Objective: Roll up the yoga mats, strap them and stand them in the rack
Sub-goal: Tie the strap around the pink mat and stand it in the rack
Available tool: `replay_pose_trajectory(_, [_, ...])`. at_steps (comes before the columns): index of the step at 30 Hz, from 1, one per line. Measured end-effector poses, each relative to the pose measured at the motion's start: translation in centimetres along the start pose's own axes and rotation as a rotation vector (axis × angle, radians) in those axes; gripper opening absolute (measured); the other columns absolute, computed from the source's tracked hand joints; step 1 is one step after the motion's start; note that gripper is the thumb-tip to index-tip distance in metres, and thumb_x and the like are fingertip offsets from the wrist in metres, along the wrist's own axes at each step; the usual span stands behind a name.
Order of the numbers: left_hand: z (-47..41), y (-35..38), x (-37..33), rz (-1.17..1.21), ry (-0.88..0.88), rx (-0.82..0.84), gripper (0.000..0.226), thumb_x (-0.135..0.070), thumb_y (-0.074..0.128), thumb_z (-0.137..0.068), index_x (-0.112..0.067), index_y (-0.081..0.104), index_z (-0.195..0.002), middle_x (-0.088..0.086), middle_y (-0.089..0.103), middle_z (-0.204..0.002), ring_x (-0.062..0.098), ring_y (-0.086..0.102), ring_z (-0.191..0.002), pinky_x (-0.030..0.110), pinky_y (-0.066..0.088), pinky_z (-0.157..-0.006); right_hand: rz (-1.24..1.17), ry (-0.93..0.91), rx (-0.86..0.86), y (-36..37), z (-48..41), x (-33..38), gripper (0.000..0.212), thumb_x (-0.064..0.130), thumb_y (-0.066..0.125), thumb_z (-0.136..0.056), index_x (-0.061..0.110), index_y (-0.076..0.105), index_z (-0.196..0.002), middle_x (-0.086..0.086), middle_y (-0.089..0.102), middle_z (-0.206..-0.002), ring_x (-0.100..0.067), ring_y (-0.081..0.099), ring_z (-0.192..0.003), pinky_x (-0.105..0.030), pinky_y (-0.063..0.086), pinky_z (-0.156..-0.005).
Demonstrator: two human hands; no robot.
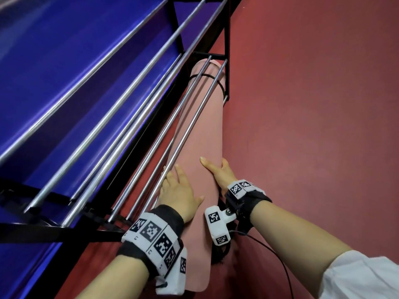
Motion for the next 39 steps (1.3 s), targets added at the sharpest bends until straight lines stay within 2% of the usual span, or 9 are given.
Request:
replay_pose_trajectory(4, [0.8, 0.0, -0.5, -0.087, 0.011, -0.042, 0.091, -0.043, 0.049, -0.094, -0.001, -0.012, -0.147, 0.022, -0.004, -0.155, 0.033, 0.003, -0.144, 0.035, 0.010, -0.116, -0.018, -0.004, -0.009, -0.1, 0.0, -0.4, 0.065, 0.036, 0.079, -0.073, 0.018, 0.043, -0.124, 0.000, 0.064, -0.112, -0.018, 0.064, -0.101, -0.041, 0.051, -0.094])
replay_pose_trajectory(6, [1.3, -0.3, -1.1, -0.221, 0.064, -0.154, 0.077, -0.041, 0.047, -0.095, -0.002, 0.007, -0.148, 0.022, 0.016, -0.151, 0.031, 0.019, -0.139, 0.033, 0.022, -0.112, -0.023, -0.003, -0.009, -0.1, 0.1, -0.3, 0.066, 0.036, 0.080, -0.072, 0.017, 0.043, -0.124, 0.000, 0.064, -0.112, -0.017, 0.064, -0.100, -0.039, 0.052, -0.093])
replay_pose_trajectory(8, [1.6, -1.2, -1.6, -0.284, 0.156, -0.287, 0.054, -0.038, 0.045, -0.096, -0.007, 0.030, -0.138, 0.012, 0.036, -0.134, 0.026, 0.034, -0.124, 0.030, 0.033, -0.100, -0.030, 0.004, -0.009, -0.1, 0.1, -0.1, 0.069, 0.035, 0.080, -0.072, 0.014, 0.043, -0.126, -0.002, 0.064, -0.113, -0.017, 0.064, -0.100, -0.037, 0.053, -0.089])
replay_pose_trajectory(11, [1.6, -2.3, -1.8, -0.244, 0.180, -0.336, 0.039, -0.037, 0.048, -0.095, -0.012, 0.041, -0.124, 0.007, 0.039, -0.124, 0.023, 0.038, -0.115, 0.029, 0.037, -0.090, -0.024, 0.021, 0.009, -0.3, 0.2, 0.5, 0.065, 0.034, 0.078, -0.075, 0.015, 0.042, -0.126, -0.003, 0.063, -0.115, -0.018, 0.064, -0.100, -0.036, 0.053, -0.085])
replay_pose_trajectory(20, [-0.2, -1.0, -1.0, -0.289, 0.136, -0.120, 0.091, -0.051, 0.058, -0.087, -0.007, 0.008, -0.149, 0.021, 0.016, -0.149, 0.034, 0.026, -0.134, 0.040, 0.035, -0.104, 0.055, 0.045, -0.030, 0.0, -0.4, 2.0, 0.092, 0.044, 0.078, -0.072, 0.012, 0.029, -0.142, -0.001, 0.054, -0.125, -0.020, 0.058, -0.106, -0.043, 0.047, -0.098])
replay_pose_trajectory(24, [-0.5, -0.8, -0.7, -0.274, 0.144, -0.083, 0.093, -0.050, 0.058, -0.086, -0.008, 0.005, -0.150, 0.020, 0.014, -0.151, 0.034, 0.022, -0.137, 0.041, 0.033, -0.109, 0.055, 0.129, -0.010, -0.1, -0.8, 1.5, 0.132, 0.069, 0.084, -0.039, 0.010, 0.029, -0.143, -0.008, 0.056, -0.130, -0.025, 0.061, -0.108, -0.047, 0.048, -0.096])
replay_pose_trajectory(31, [-0.4, -0.9, -1.0, -0.237, 0.136, -0.084, 0.092, -0.046, 0.061, -0.086, -0.008, 0.008, -0.150, 0.018, 0.021, -0.147, 0.032, 0.027, -0.134, 0.040, 0.034, -0.108, 0.056, 0.308, 0.155, 0.1, 2.3, -1.9, 0.118, 0.062, 0.089, -0.037, 0.022, 0.039, -0.136, -0.008, 0.064, -0.119, -0.028, 0.067, -0.101, -0.055, 0.055, -0.077])
replay_pose_trajectory(37, [-0.3, -1.0, -0.8, -0.180, 0.119, -0.067, 0.093, -0.045, 0.062, -0.086, -0.009, 0.005, -0.150, 0.019, 0.008, -0.155, 0.031, 0.017, -0.142, 0.039, 0.028, -0.113, 0.084, 0.168, 0.067, 0.0, 2.8, -2.3, 0.120, 0.063, 0.088, -0.032, 0.014, 0.044, -0.132, -0.005, 0.067, -0.114, -0.023, 0.067, -0.098, -0.044, 0.055, -0.086])
replay_pose_trajectory(39, [-0.3, -1.1, -0.8, -0.157, 0.134, -0.075, 0.092, -0.044, 0.062, -0.086, -0.008, 0.006, -0.150, 0.018, 0.009, -0.155, 0.029, 0.016, -0.143, 0.039, 0.028, -0.113, 0.082, 0.124, 0.042, 0.1, 3.2, -1.6, 0.101, 0.057, 0.087, -0.046, 0.014, 0.045, -0.127, -0.004, 0.066, -0.113, -0.022, 0.066, -0.098, -0.042, 0.054, -0.088])
Point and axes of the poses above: each hand's wrist, its own z-axis away from the middle knuckle, its own y-axis out of the palm, x = y × z, the point moved 3 cm from there along -z, towards the middle knuckle
